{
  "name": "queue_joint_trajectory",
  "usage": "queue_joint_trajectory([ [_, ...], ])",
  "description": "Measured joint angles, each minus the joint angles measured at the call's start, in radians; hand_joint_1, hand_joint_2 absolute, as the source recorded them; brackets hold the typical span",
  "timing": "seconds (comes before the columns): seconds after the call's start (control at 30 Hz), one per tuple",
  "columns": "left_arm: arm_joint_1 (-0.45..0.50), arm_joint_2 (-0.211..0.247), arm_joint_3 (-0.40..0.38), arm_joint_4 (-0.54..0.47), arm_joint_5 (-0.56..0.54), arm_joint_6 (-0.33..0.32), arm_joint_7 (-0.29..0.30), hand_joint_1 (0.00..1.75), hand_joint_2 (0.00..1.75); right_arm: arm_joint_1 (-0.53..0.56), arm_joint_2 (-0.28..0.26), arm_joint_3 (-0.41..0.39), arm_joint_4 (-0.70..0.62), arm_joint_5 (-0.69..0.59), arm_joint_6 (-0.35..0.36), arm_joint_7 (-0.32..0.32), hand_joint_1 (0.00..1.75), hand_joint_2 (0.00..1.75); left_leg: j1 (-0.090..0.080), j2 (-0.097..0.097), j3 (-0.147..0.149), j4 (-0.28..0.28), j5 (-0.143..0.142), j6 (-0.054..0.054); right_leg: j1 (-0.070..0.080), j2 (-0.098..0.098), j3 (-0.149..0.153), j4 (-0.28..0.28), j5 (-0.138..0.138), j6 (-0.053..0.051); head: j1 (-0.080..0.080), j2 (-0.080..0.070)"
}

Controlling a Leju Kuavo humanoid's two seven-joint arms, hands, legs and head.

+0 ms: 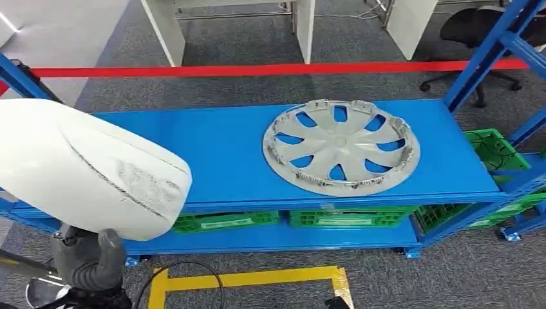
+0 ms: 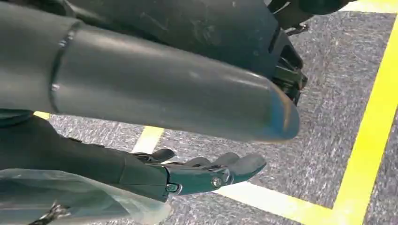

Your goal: Take the parts from the cabinet and place them on the table.

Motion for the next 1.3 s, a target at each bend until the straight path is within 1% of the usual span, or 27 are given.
queue_joint_trajectory([
  [0.07, 0.001, -0.002, 0.0, -0.003, 0.0, -0.002, 0.0, 1.75, 1.75, -0.002, 0.003, -0.002, 0.0, 0.0, 0.0, 0.0, 0.0, 0.0, -0.015, -0.006, 0.063, -0.166, 0.101, 0.033, 0.007, 0.004, 0.011, -0.001, -0.005, -0.003, 0.0, 0.0],
  [0.1, 0.001, -0.003, 0.0, -0.004, 0.0, -0.003, 0.0, 1.75, 1.75, -0.003, 0.011, -0.003, 0.0, 0.0, 0.0, 0.0, 0.0, 0.0, -0.019, -0.009, 0.074, -0.184, 0.089, 0.05, 0.009, 0.004, 0.007, -0.002, -0.007, 0.0, 0.01, 0.0],
  [0.23, 0.003, -0.008, 0.002, -0.006, 0.0, -0.003, 0.0, 1.75, 1.75, -0.003, 0.014, -0.003, 0.0, 0.0, 0.002, 0.0, 0.0, 0.0, -0.027, -0.008, 0.08, -0.232, 0.093, 0.05, 0.003, 0.002, 0.002, -0.012, 0.0, 0.019, 0.0, 0.0],
  [0.27, 0.004, -0.011, 0.002, -0.009, 0.0, -0.003, 0.0, 1.75, 1.75, -0.004, 0.014, -0.003, 0.0, 0.0, 0.002, 0.0, 0.0, 0.0, -0.01, -0.004, 0.097, -0.258, 0.105, 0.039, 0.003, 0.002, -0.007, -0.008, -0.01, 0.022, 0.001, 0.0],
  [0.3, 0.003, -0.012, 0.003, -0.009, 0.0, -0.004, 0.0, 1.75, 1.75, -0.004, 0.014, -0.004, 0.0, 0.0, 0.002, -0.001, 0.0, 0.0, -0.012, -0.004, 0.103, -0.269, 0.108, 0.04, 0.006, 0.001, -0.015, 0.015, -0.03, 0.027, 0.004, 0.0],
  [0.33, 0.002, -0.014, 0.003, -0.009, 0.001, -0.005, 0.0, 1.75, 1.75, -0.005, 0.014, -0.004, 0.0, 0.0, 0.002, -0.001, 0.0, 0.0, -0.011, -0.004, 0.104, -0.269, 0.111, 0.042, 0.005, 0.001, -0.033, 0.055, -0.053, 0.029, 0.008, 0.0],
  [0.37, 0.004, -0.015, 0.004, -0.009, 0.001, -0.005, 0.0, 1.75, 1.75, -0.006, 0.014, -0.004, 0.0, 0.0, 0.002, -0.001, 0.0, 0.0, -0.011, -0.004, 0.102, -0.268, 0.11, 0.042, 0.003, 0.0, -0.079, 0.151, -0.094, 0.036, 0.008, 0.0],
  [0.4, 0.005, -0.015, 0.004, -0.009, 0.001, -0.005, 0.0, 1.75, 1.75, -0.005, 0.013, -0.004, 0.0, 0.0, 0.002, 0.0, 0.0, 0.0, -0.012, -0.003, 0.102, -0.268, 0.109, 0.042, 0.001, 0.0, -0.114, 0.22, -0.12, 0.04, 0.008, 0.0],
  [0.43, 0.005, -0.015, 0.004, -0.009, 0.002, -0.005, 0.0, 1.75, 1.75, -0.003, 0.013, -0.004, 0.0, 0.0, 0.002, 0.0, 0.0, 0.0, -0.012, -0.002, 0.102, -0.267, 0.109, 0.042, 0.0, 0.0, -0.141, 0.266, -0.129, 0.043, 0.006, 0.0],
  [0.47, 0.005, -0.015, 0.005, -0.009, 0.004, -0.005, 0.0, 1.75, 1.75, -0.001, 0.013, -0.004, 0.0, 0.0, 0.002, 0.0, 0.0, 0.0, -0.012, -0.003, 0.103, -0.266, 0.109, 0.042, 0.0, -0.001, -0.145, 0.268, -0.114, 0.045, 0.008, 0.0],
  [0.5, 0.006, -0.015, 0.005, -0.009, 0.004, -0.006, 0.0, 1.75, 1.75, -0.001, 0.013, -0.005, 0.0, 0.0, 0.002, 0.0, 0.0, 0.0, -0.012, -0.003, 0.103, -0.264, 0.106, 0.04, -0.002, -0.001, -0.128, 0.222, -0.074, 0.047, 0.008, 0.0],
  [0.57, 0.006, -0.016, 0.005, -0.009, 0.005, -0.006, 0.0, 1.75, 1.75, -0.003, 0.013, -0.005, 0.0, 0.001, 0.002, 0.001, 0.0, 0.0, -0.01, -0.005, 0.103, -0.254, 0.1, 0.032, -0.004, -0.005, -0.044, 0.049, 0.022, 0.049, 0.008, 0.0],
  [0.6, 0.006, -0.016, 0.005, -0.009, 0.005, -0.006, 0.0, 1.75, 1.75, -0.006, 0.012, -0.005, 0.0, 0.002, 0.002, 0.002, 0.0, 0.0, -0.01, -0.005, 0.103, -0.248, 0.095, 0.026, -0.004, -0.009, -0.015, -0.005, 0.013, 0.048, 0.008, 0.0],
  [0.63, 0.006, -0.016, 0.005, -0.009, 0.008, -0.006, -0.001, 1.75, 1.75, -0.007, 0.012, -0.005, 0.0, 0.003, 0.002, 0.003, 0.0, 0.0, -0.018, -0.005, 0.098, -0.239, 0.093, 0.02, -0.001, -0.006, -0.008, -0.016, 0.011, 0.04, 0.008, 0.0],
  [0.67, 0.007, -0.017, 0.005, -0.009, 0.01, -0.007, -0.001, 1.75, 1.75, -0.008, 0.012, -0.005, 0.0, 0.003, 0.002, 0.003, 0.0, 0.0, -0.018, -0.005, 0.096, -0.237, 0.096, 0.017, -0.001, -0.003, -0.007, -0.01, 0.016, 0.028, 0.005, 0.0],
  [0.73, 0.007, -0.017, 0.005, -0.009, 0.015, -0.01, -0.001, 1.75, 1.75, -0.004, 0.012, -0.005, 0.0, 0.003, 0.002, 0.008, 0.0, 0.0, -0.016, -0.004, 0.095, -0.237, 0.103, 0.01, 0.002, 0.0, -0.011, -0.008, 0.02, 0.021, 0.006, 0.0],
  [0.77, 0.007, -0.017, 0.005, -0.009, 0.023, -0.012, -0.001, 1.75, 1.75, -0.001, 0.013, -0.005, 0.001, 0.003, 0.003, 0.009, 0.0, 0.0, -0.016, -0.005, 0.093, -0.235, 0.1, 0.008, -0.003, -0.002, -0.011, -0.012, 0.025, 0.013, 0.008, 0.0],
  [0.83, 0.007, -0.017, 0.006, -0.009, 0.035, -0.018, -0.001, 1.75, 1.75, -0.002, 0.012, -0.005, 0.001, 0.004, 0.004, 0.013, 0.0, 0.0, -0.011, -0.006, 0.076, -0.18, 0.036, -0.007, -0.004, -0.004, -0.016, -0.015, 0.033, 0.0, 0.0, 0.0],
  [0.9, 0.007, -0.017, 0.006, -0.008, 0.05, -0.025, 0.0, 1.75, 1.75, -0.003, 0.012, -0.005, 0.001, 0.003, 0.007, 0.018, 0.0, 0.0, -0.008, -0.006, 0.025, -0.03, -0.052, -0.015, -0.003, -0.006, -0.024, -0.015, 0.038, -0.006, -0.001, 0.0],
  [0.93, 0.007, -0.017, 0.006, -0.008, 0.057, -0.029, 0.001, 1.75, 1.75, -0.003, 0.012, -0.005, 0.001, 0.003, 0.007, 0.021, 0.0, 0.0, -0.007, -0.006, 0.005, 0.034, -0.079, -0.017, -0.002, -0.007, -0.029, -0.015, 0.041, -0.007, 0.0, 0.0],
  [0.97, 0.007, -0.017, 0.006, -0.007, 0.061, -0.031, 0.001, 1.75, 1.75, -0.002, 0.012, -0.005, 0.001, 0.002, 0.008, 0.024, 0.0, 0.0, -0.006, -0.006, 0.005, 0.053, -0.08, -0.016, -0.002, -0.007, -0.034, -0.015, 0.045, -0.007, -0.001, 0.0],
  [1.0, 0.007, -0.017, 0.006, -0.005, 0.064, -0.033, 0.002, 1.75, 1.75, -0.003, 0.012, -0.006, 0.001, 0.002, 0.012, 0.025, 0.0, 0.0, -0.006, -0.006, 0.025, 0.029, -0.059, -0.014, -0.001, -0.007, -0.039, -0.015, 0.049, -0.007, -0.001, 0.0],
  [1.1, 0.001, -0.017, 0.005, -0.005, 0.068, -0.036, 0.003, 1.75, 1.75, -0.006, 0.01, -0.007, 0.001, 0.002, 0.025, 0.026, 0.0, 0.0, -0.008, -0.008, 0.167, -0.219, 0.047, 0.006, -0.001, -0.003, -0.05, -0.015, 0.064, -0.002, -0.001, 0.0],
  [1.13, -0.003, -0.017, 0.005, -0.005, 0.07, -0.036, 0.003, 1.75, 1.75, -0.007, 0.01, -0.007, 0.001, 0.002, 0.027, 0.026, 0.0, 0.0, -0.013, -0.009, 0.184, -0.258, 0.034, 0.008, 0.003, -0.003, -0.054, -0.014, 0.069, 0.004, 0.0, 0.0],
  [1.2, -0.003, -0.018, 0.004, -0.005, 0.073, -0.038, 0.003, 1.75, 1.75, -0.009, 0.009, -0.007, 0.001, 0.002, 0.032, 0.026, 0.0, 0.0, -0.018, -0.01, 0.171, -0.26, 0.043, 0.01, -0.001, -0.005, -0.063, -0.014, 0.082, 0.017, 0.0, 0.0],
  [1.27, -0.003, -0.018, 0.004, -0.005, 0.073, -0.038, 0.003, 1.75, 1.75, -0.007, 0.008, -0.007, 0.001, 0.002, 0.032, 0.026, 0.0, 0.0, -0.018, -0.01, 0.164, -0.267, 0.062, 0.021, 0.0, -0.004, -0.064, -0.023, 0.098, 0.034, 0.0, 0.0],
  [1.3, -0.006, -0.019, 0.004, -0.004, 0.074, -0.038, 0.003, 1.75, 1.75, -0.006, 0.006, -0.007, 0.004, 0.002, 0.032, 0.026, 0.0, 0.0, -0.009, -0.005, 0.158, -0.275, 0.078, 0.027, -0.003, -0.003, -0.072, -0.019, 0.085, 0.038, -0.002, 0.0],
])
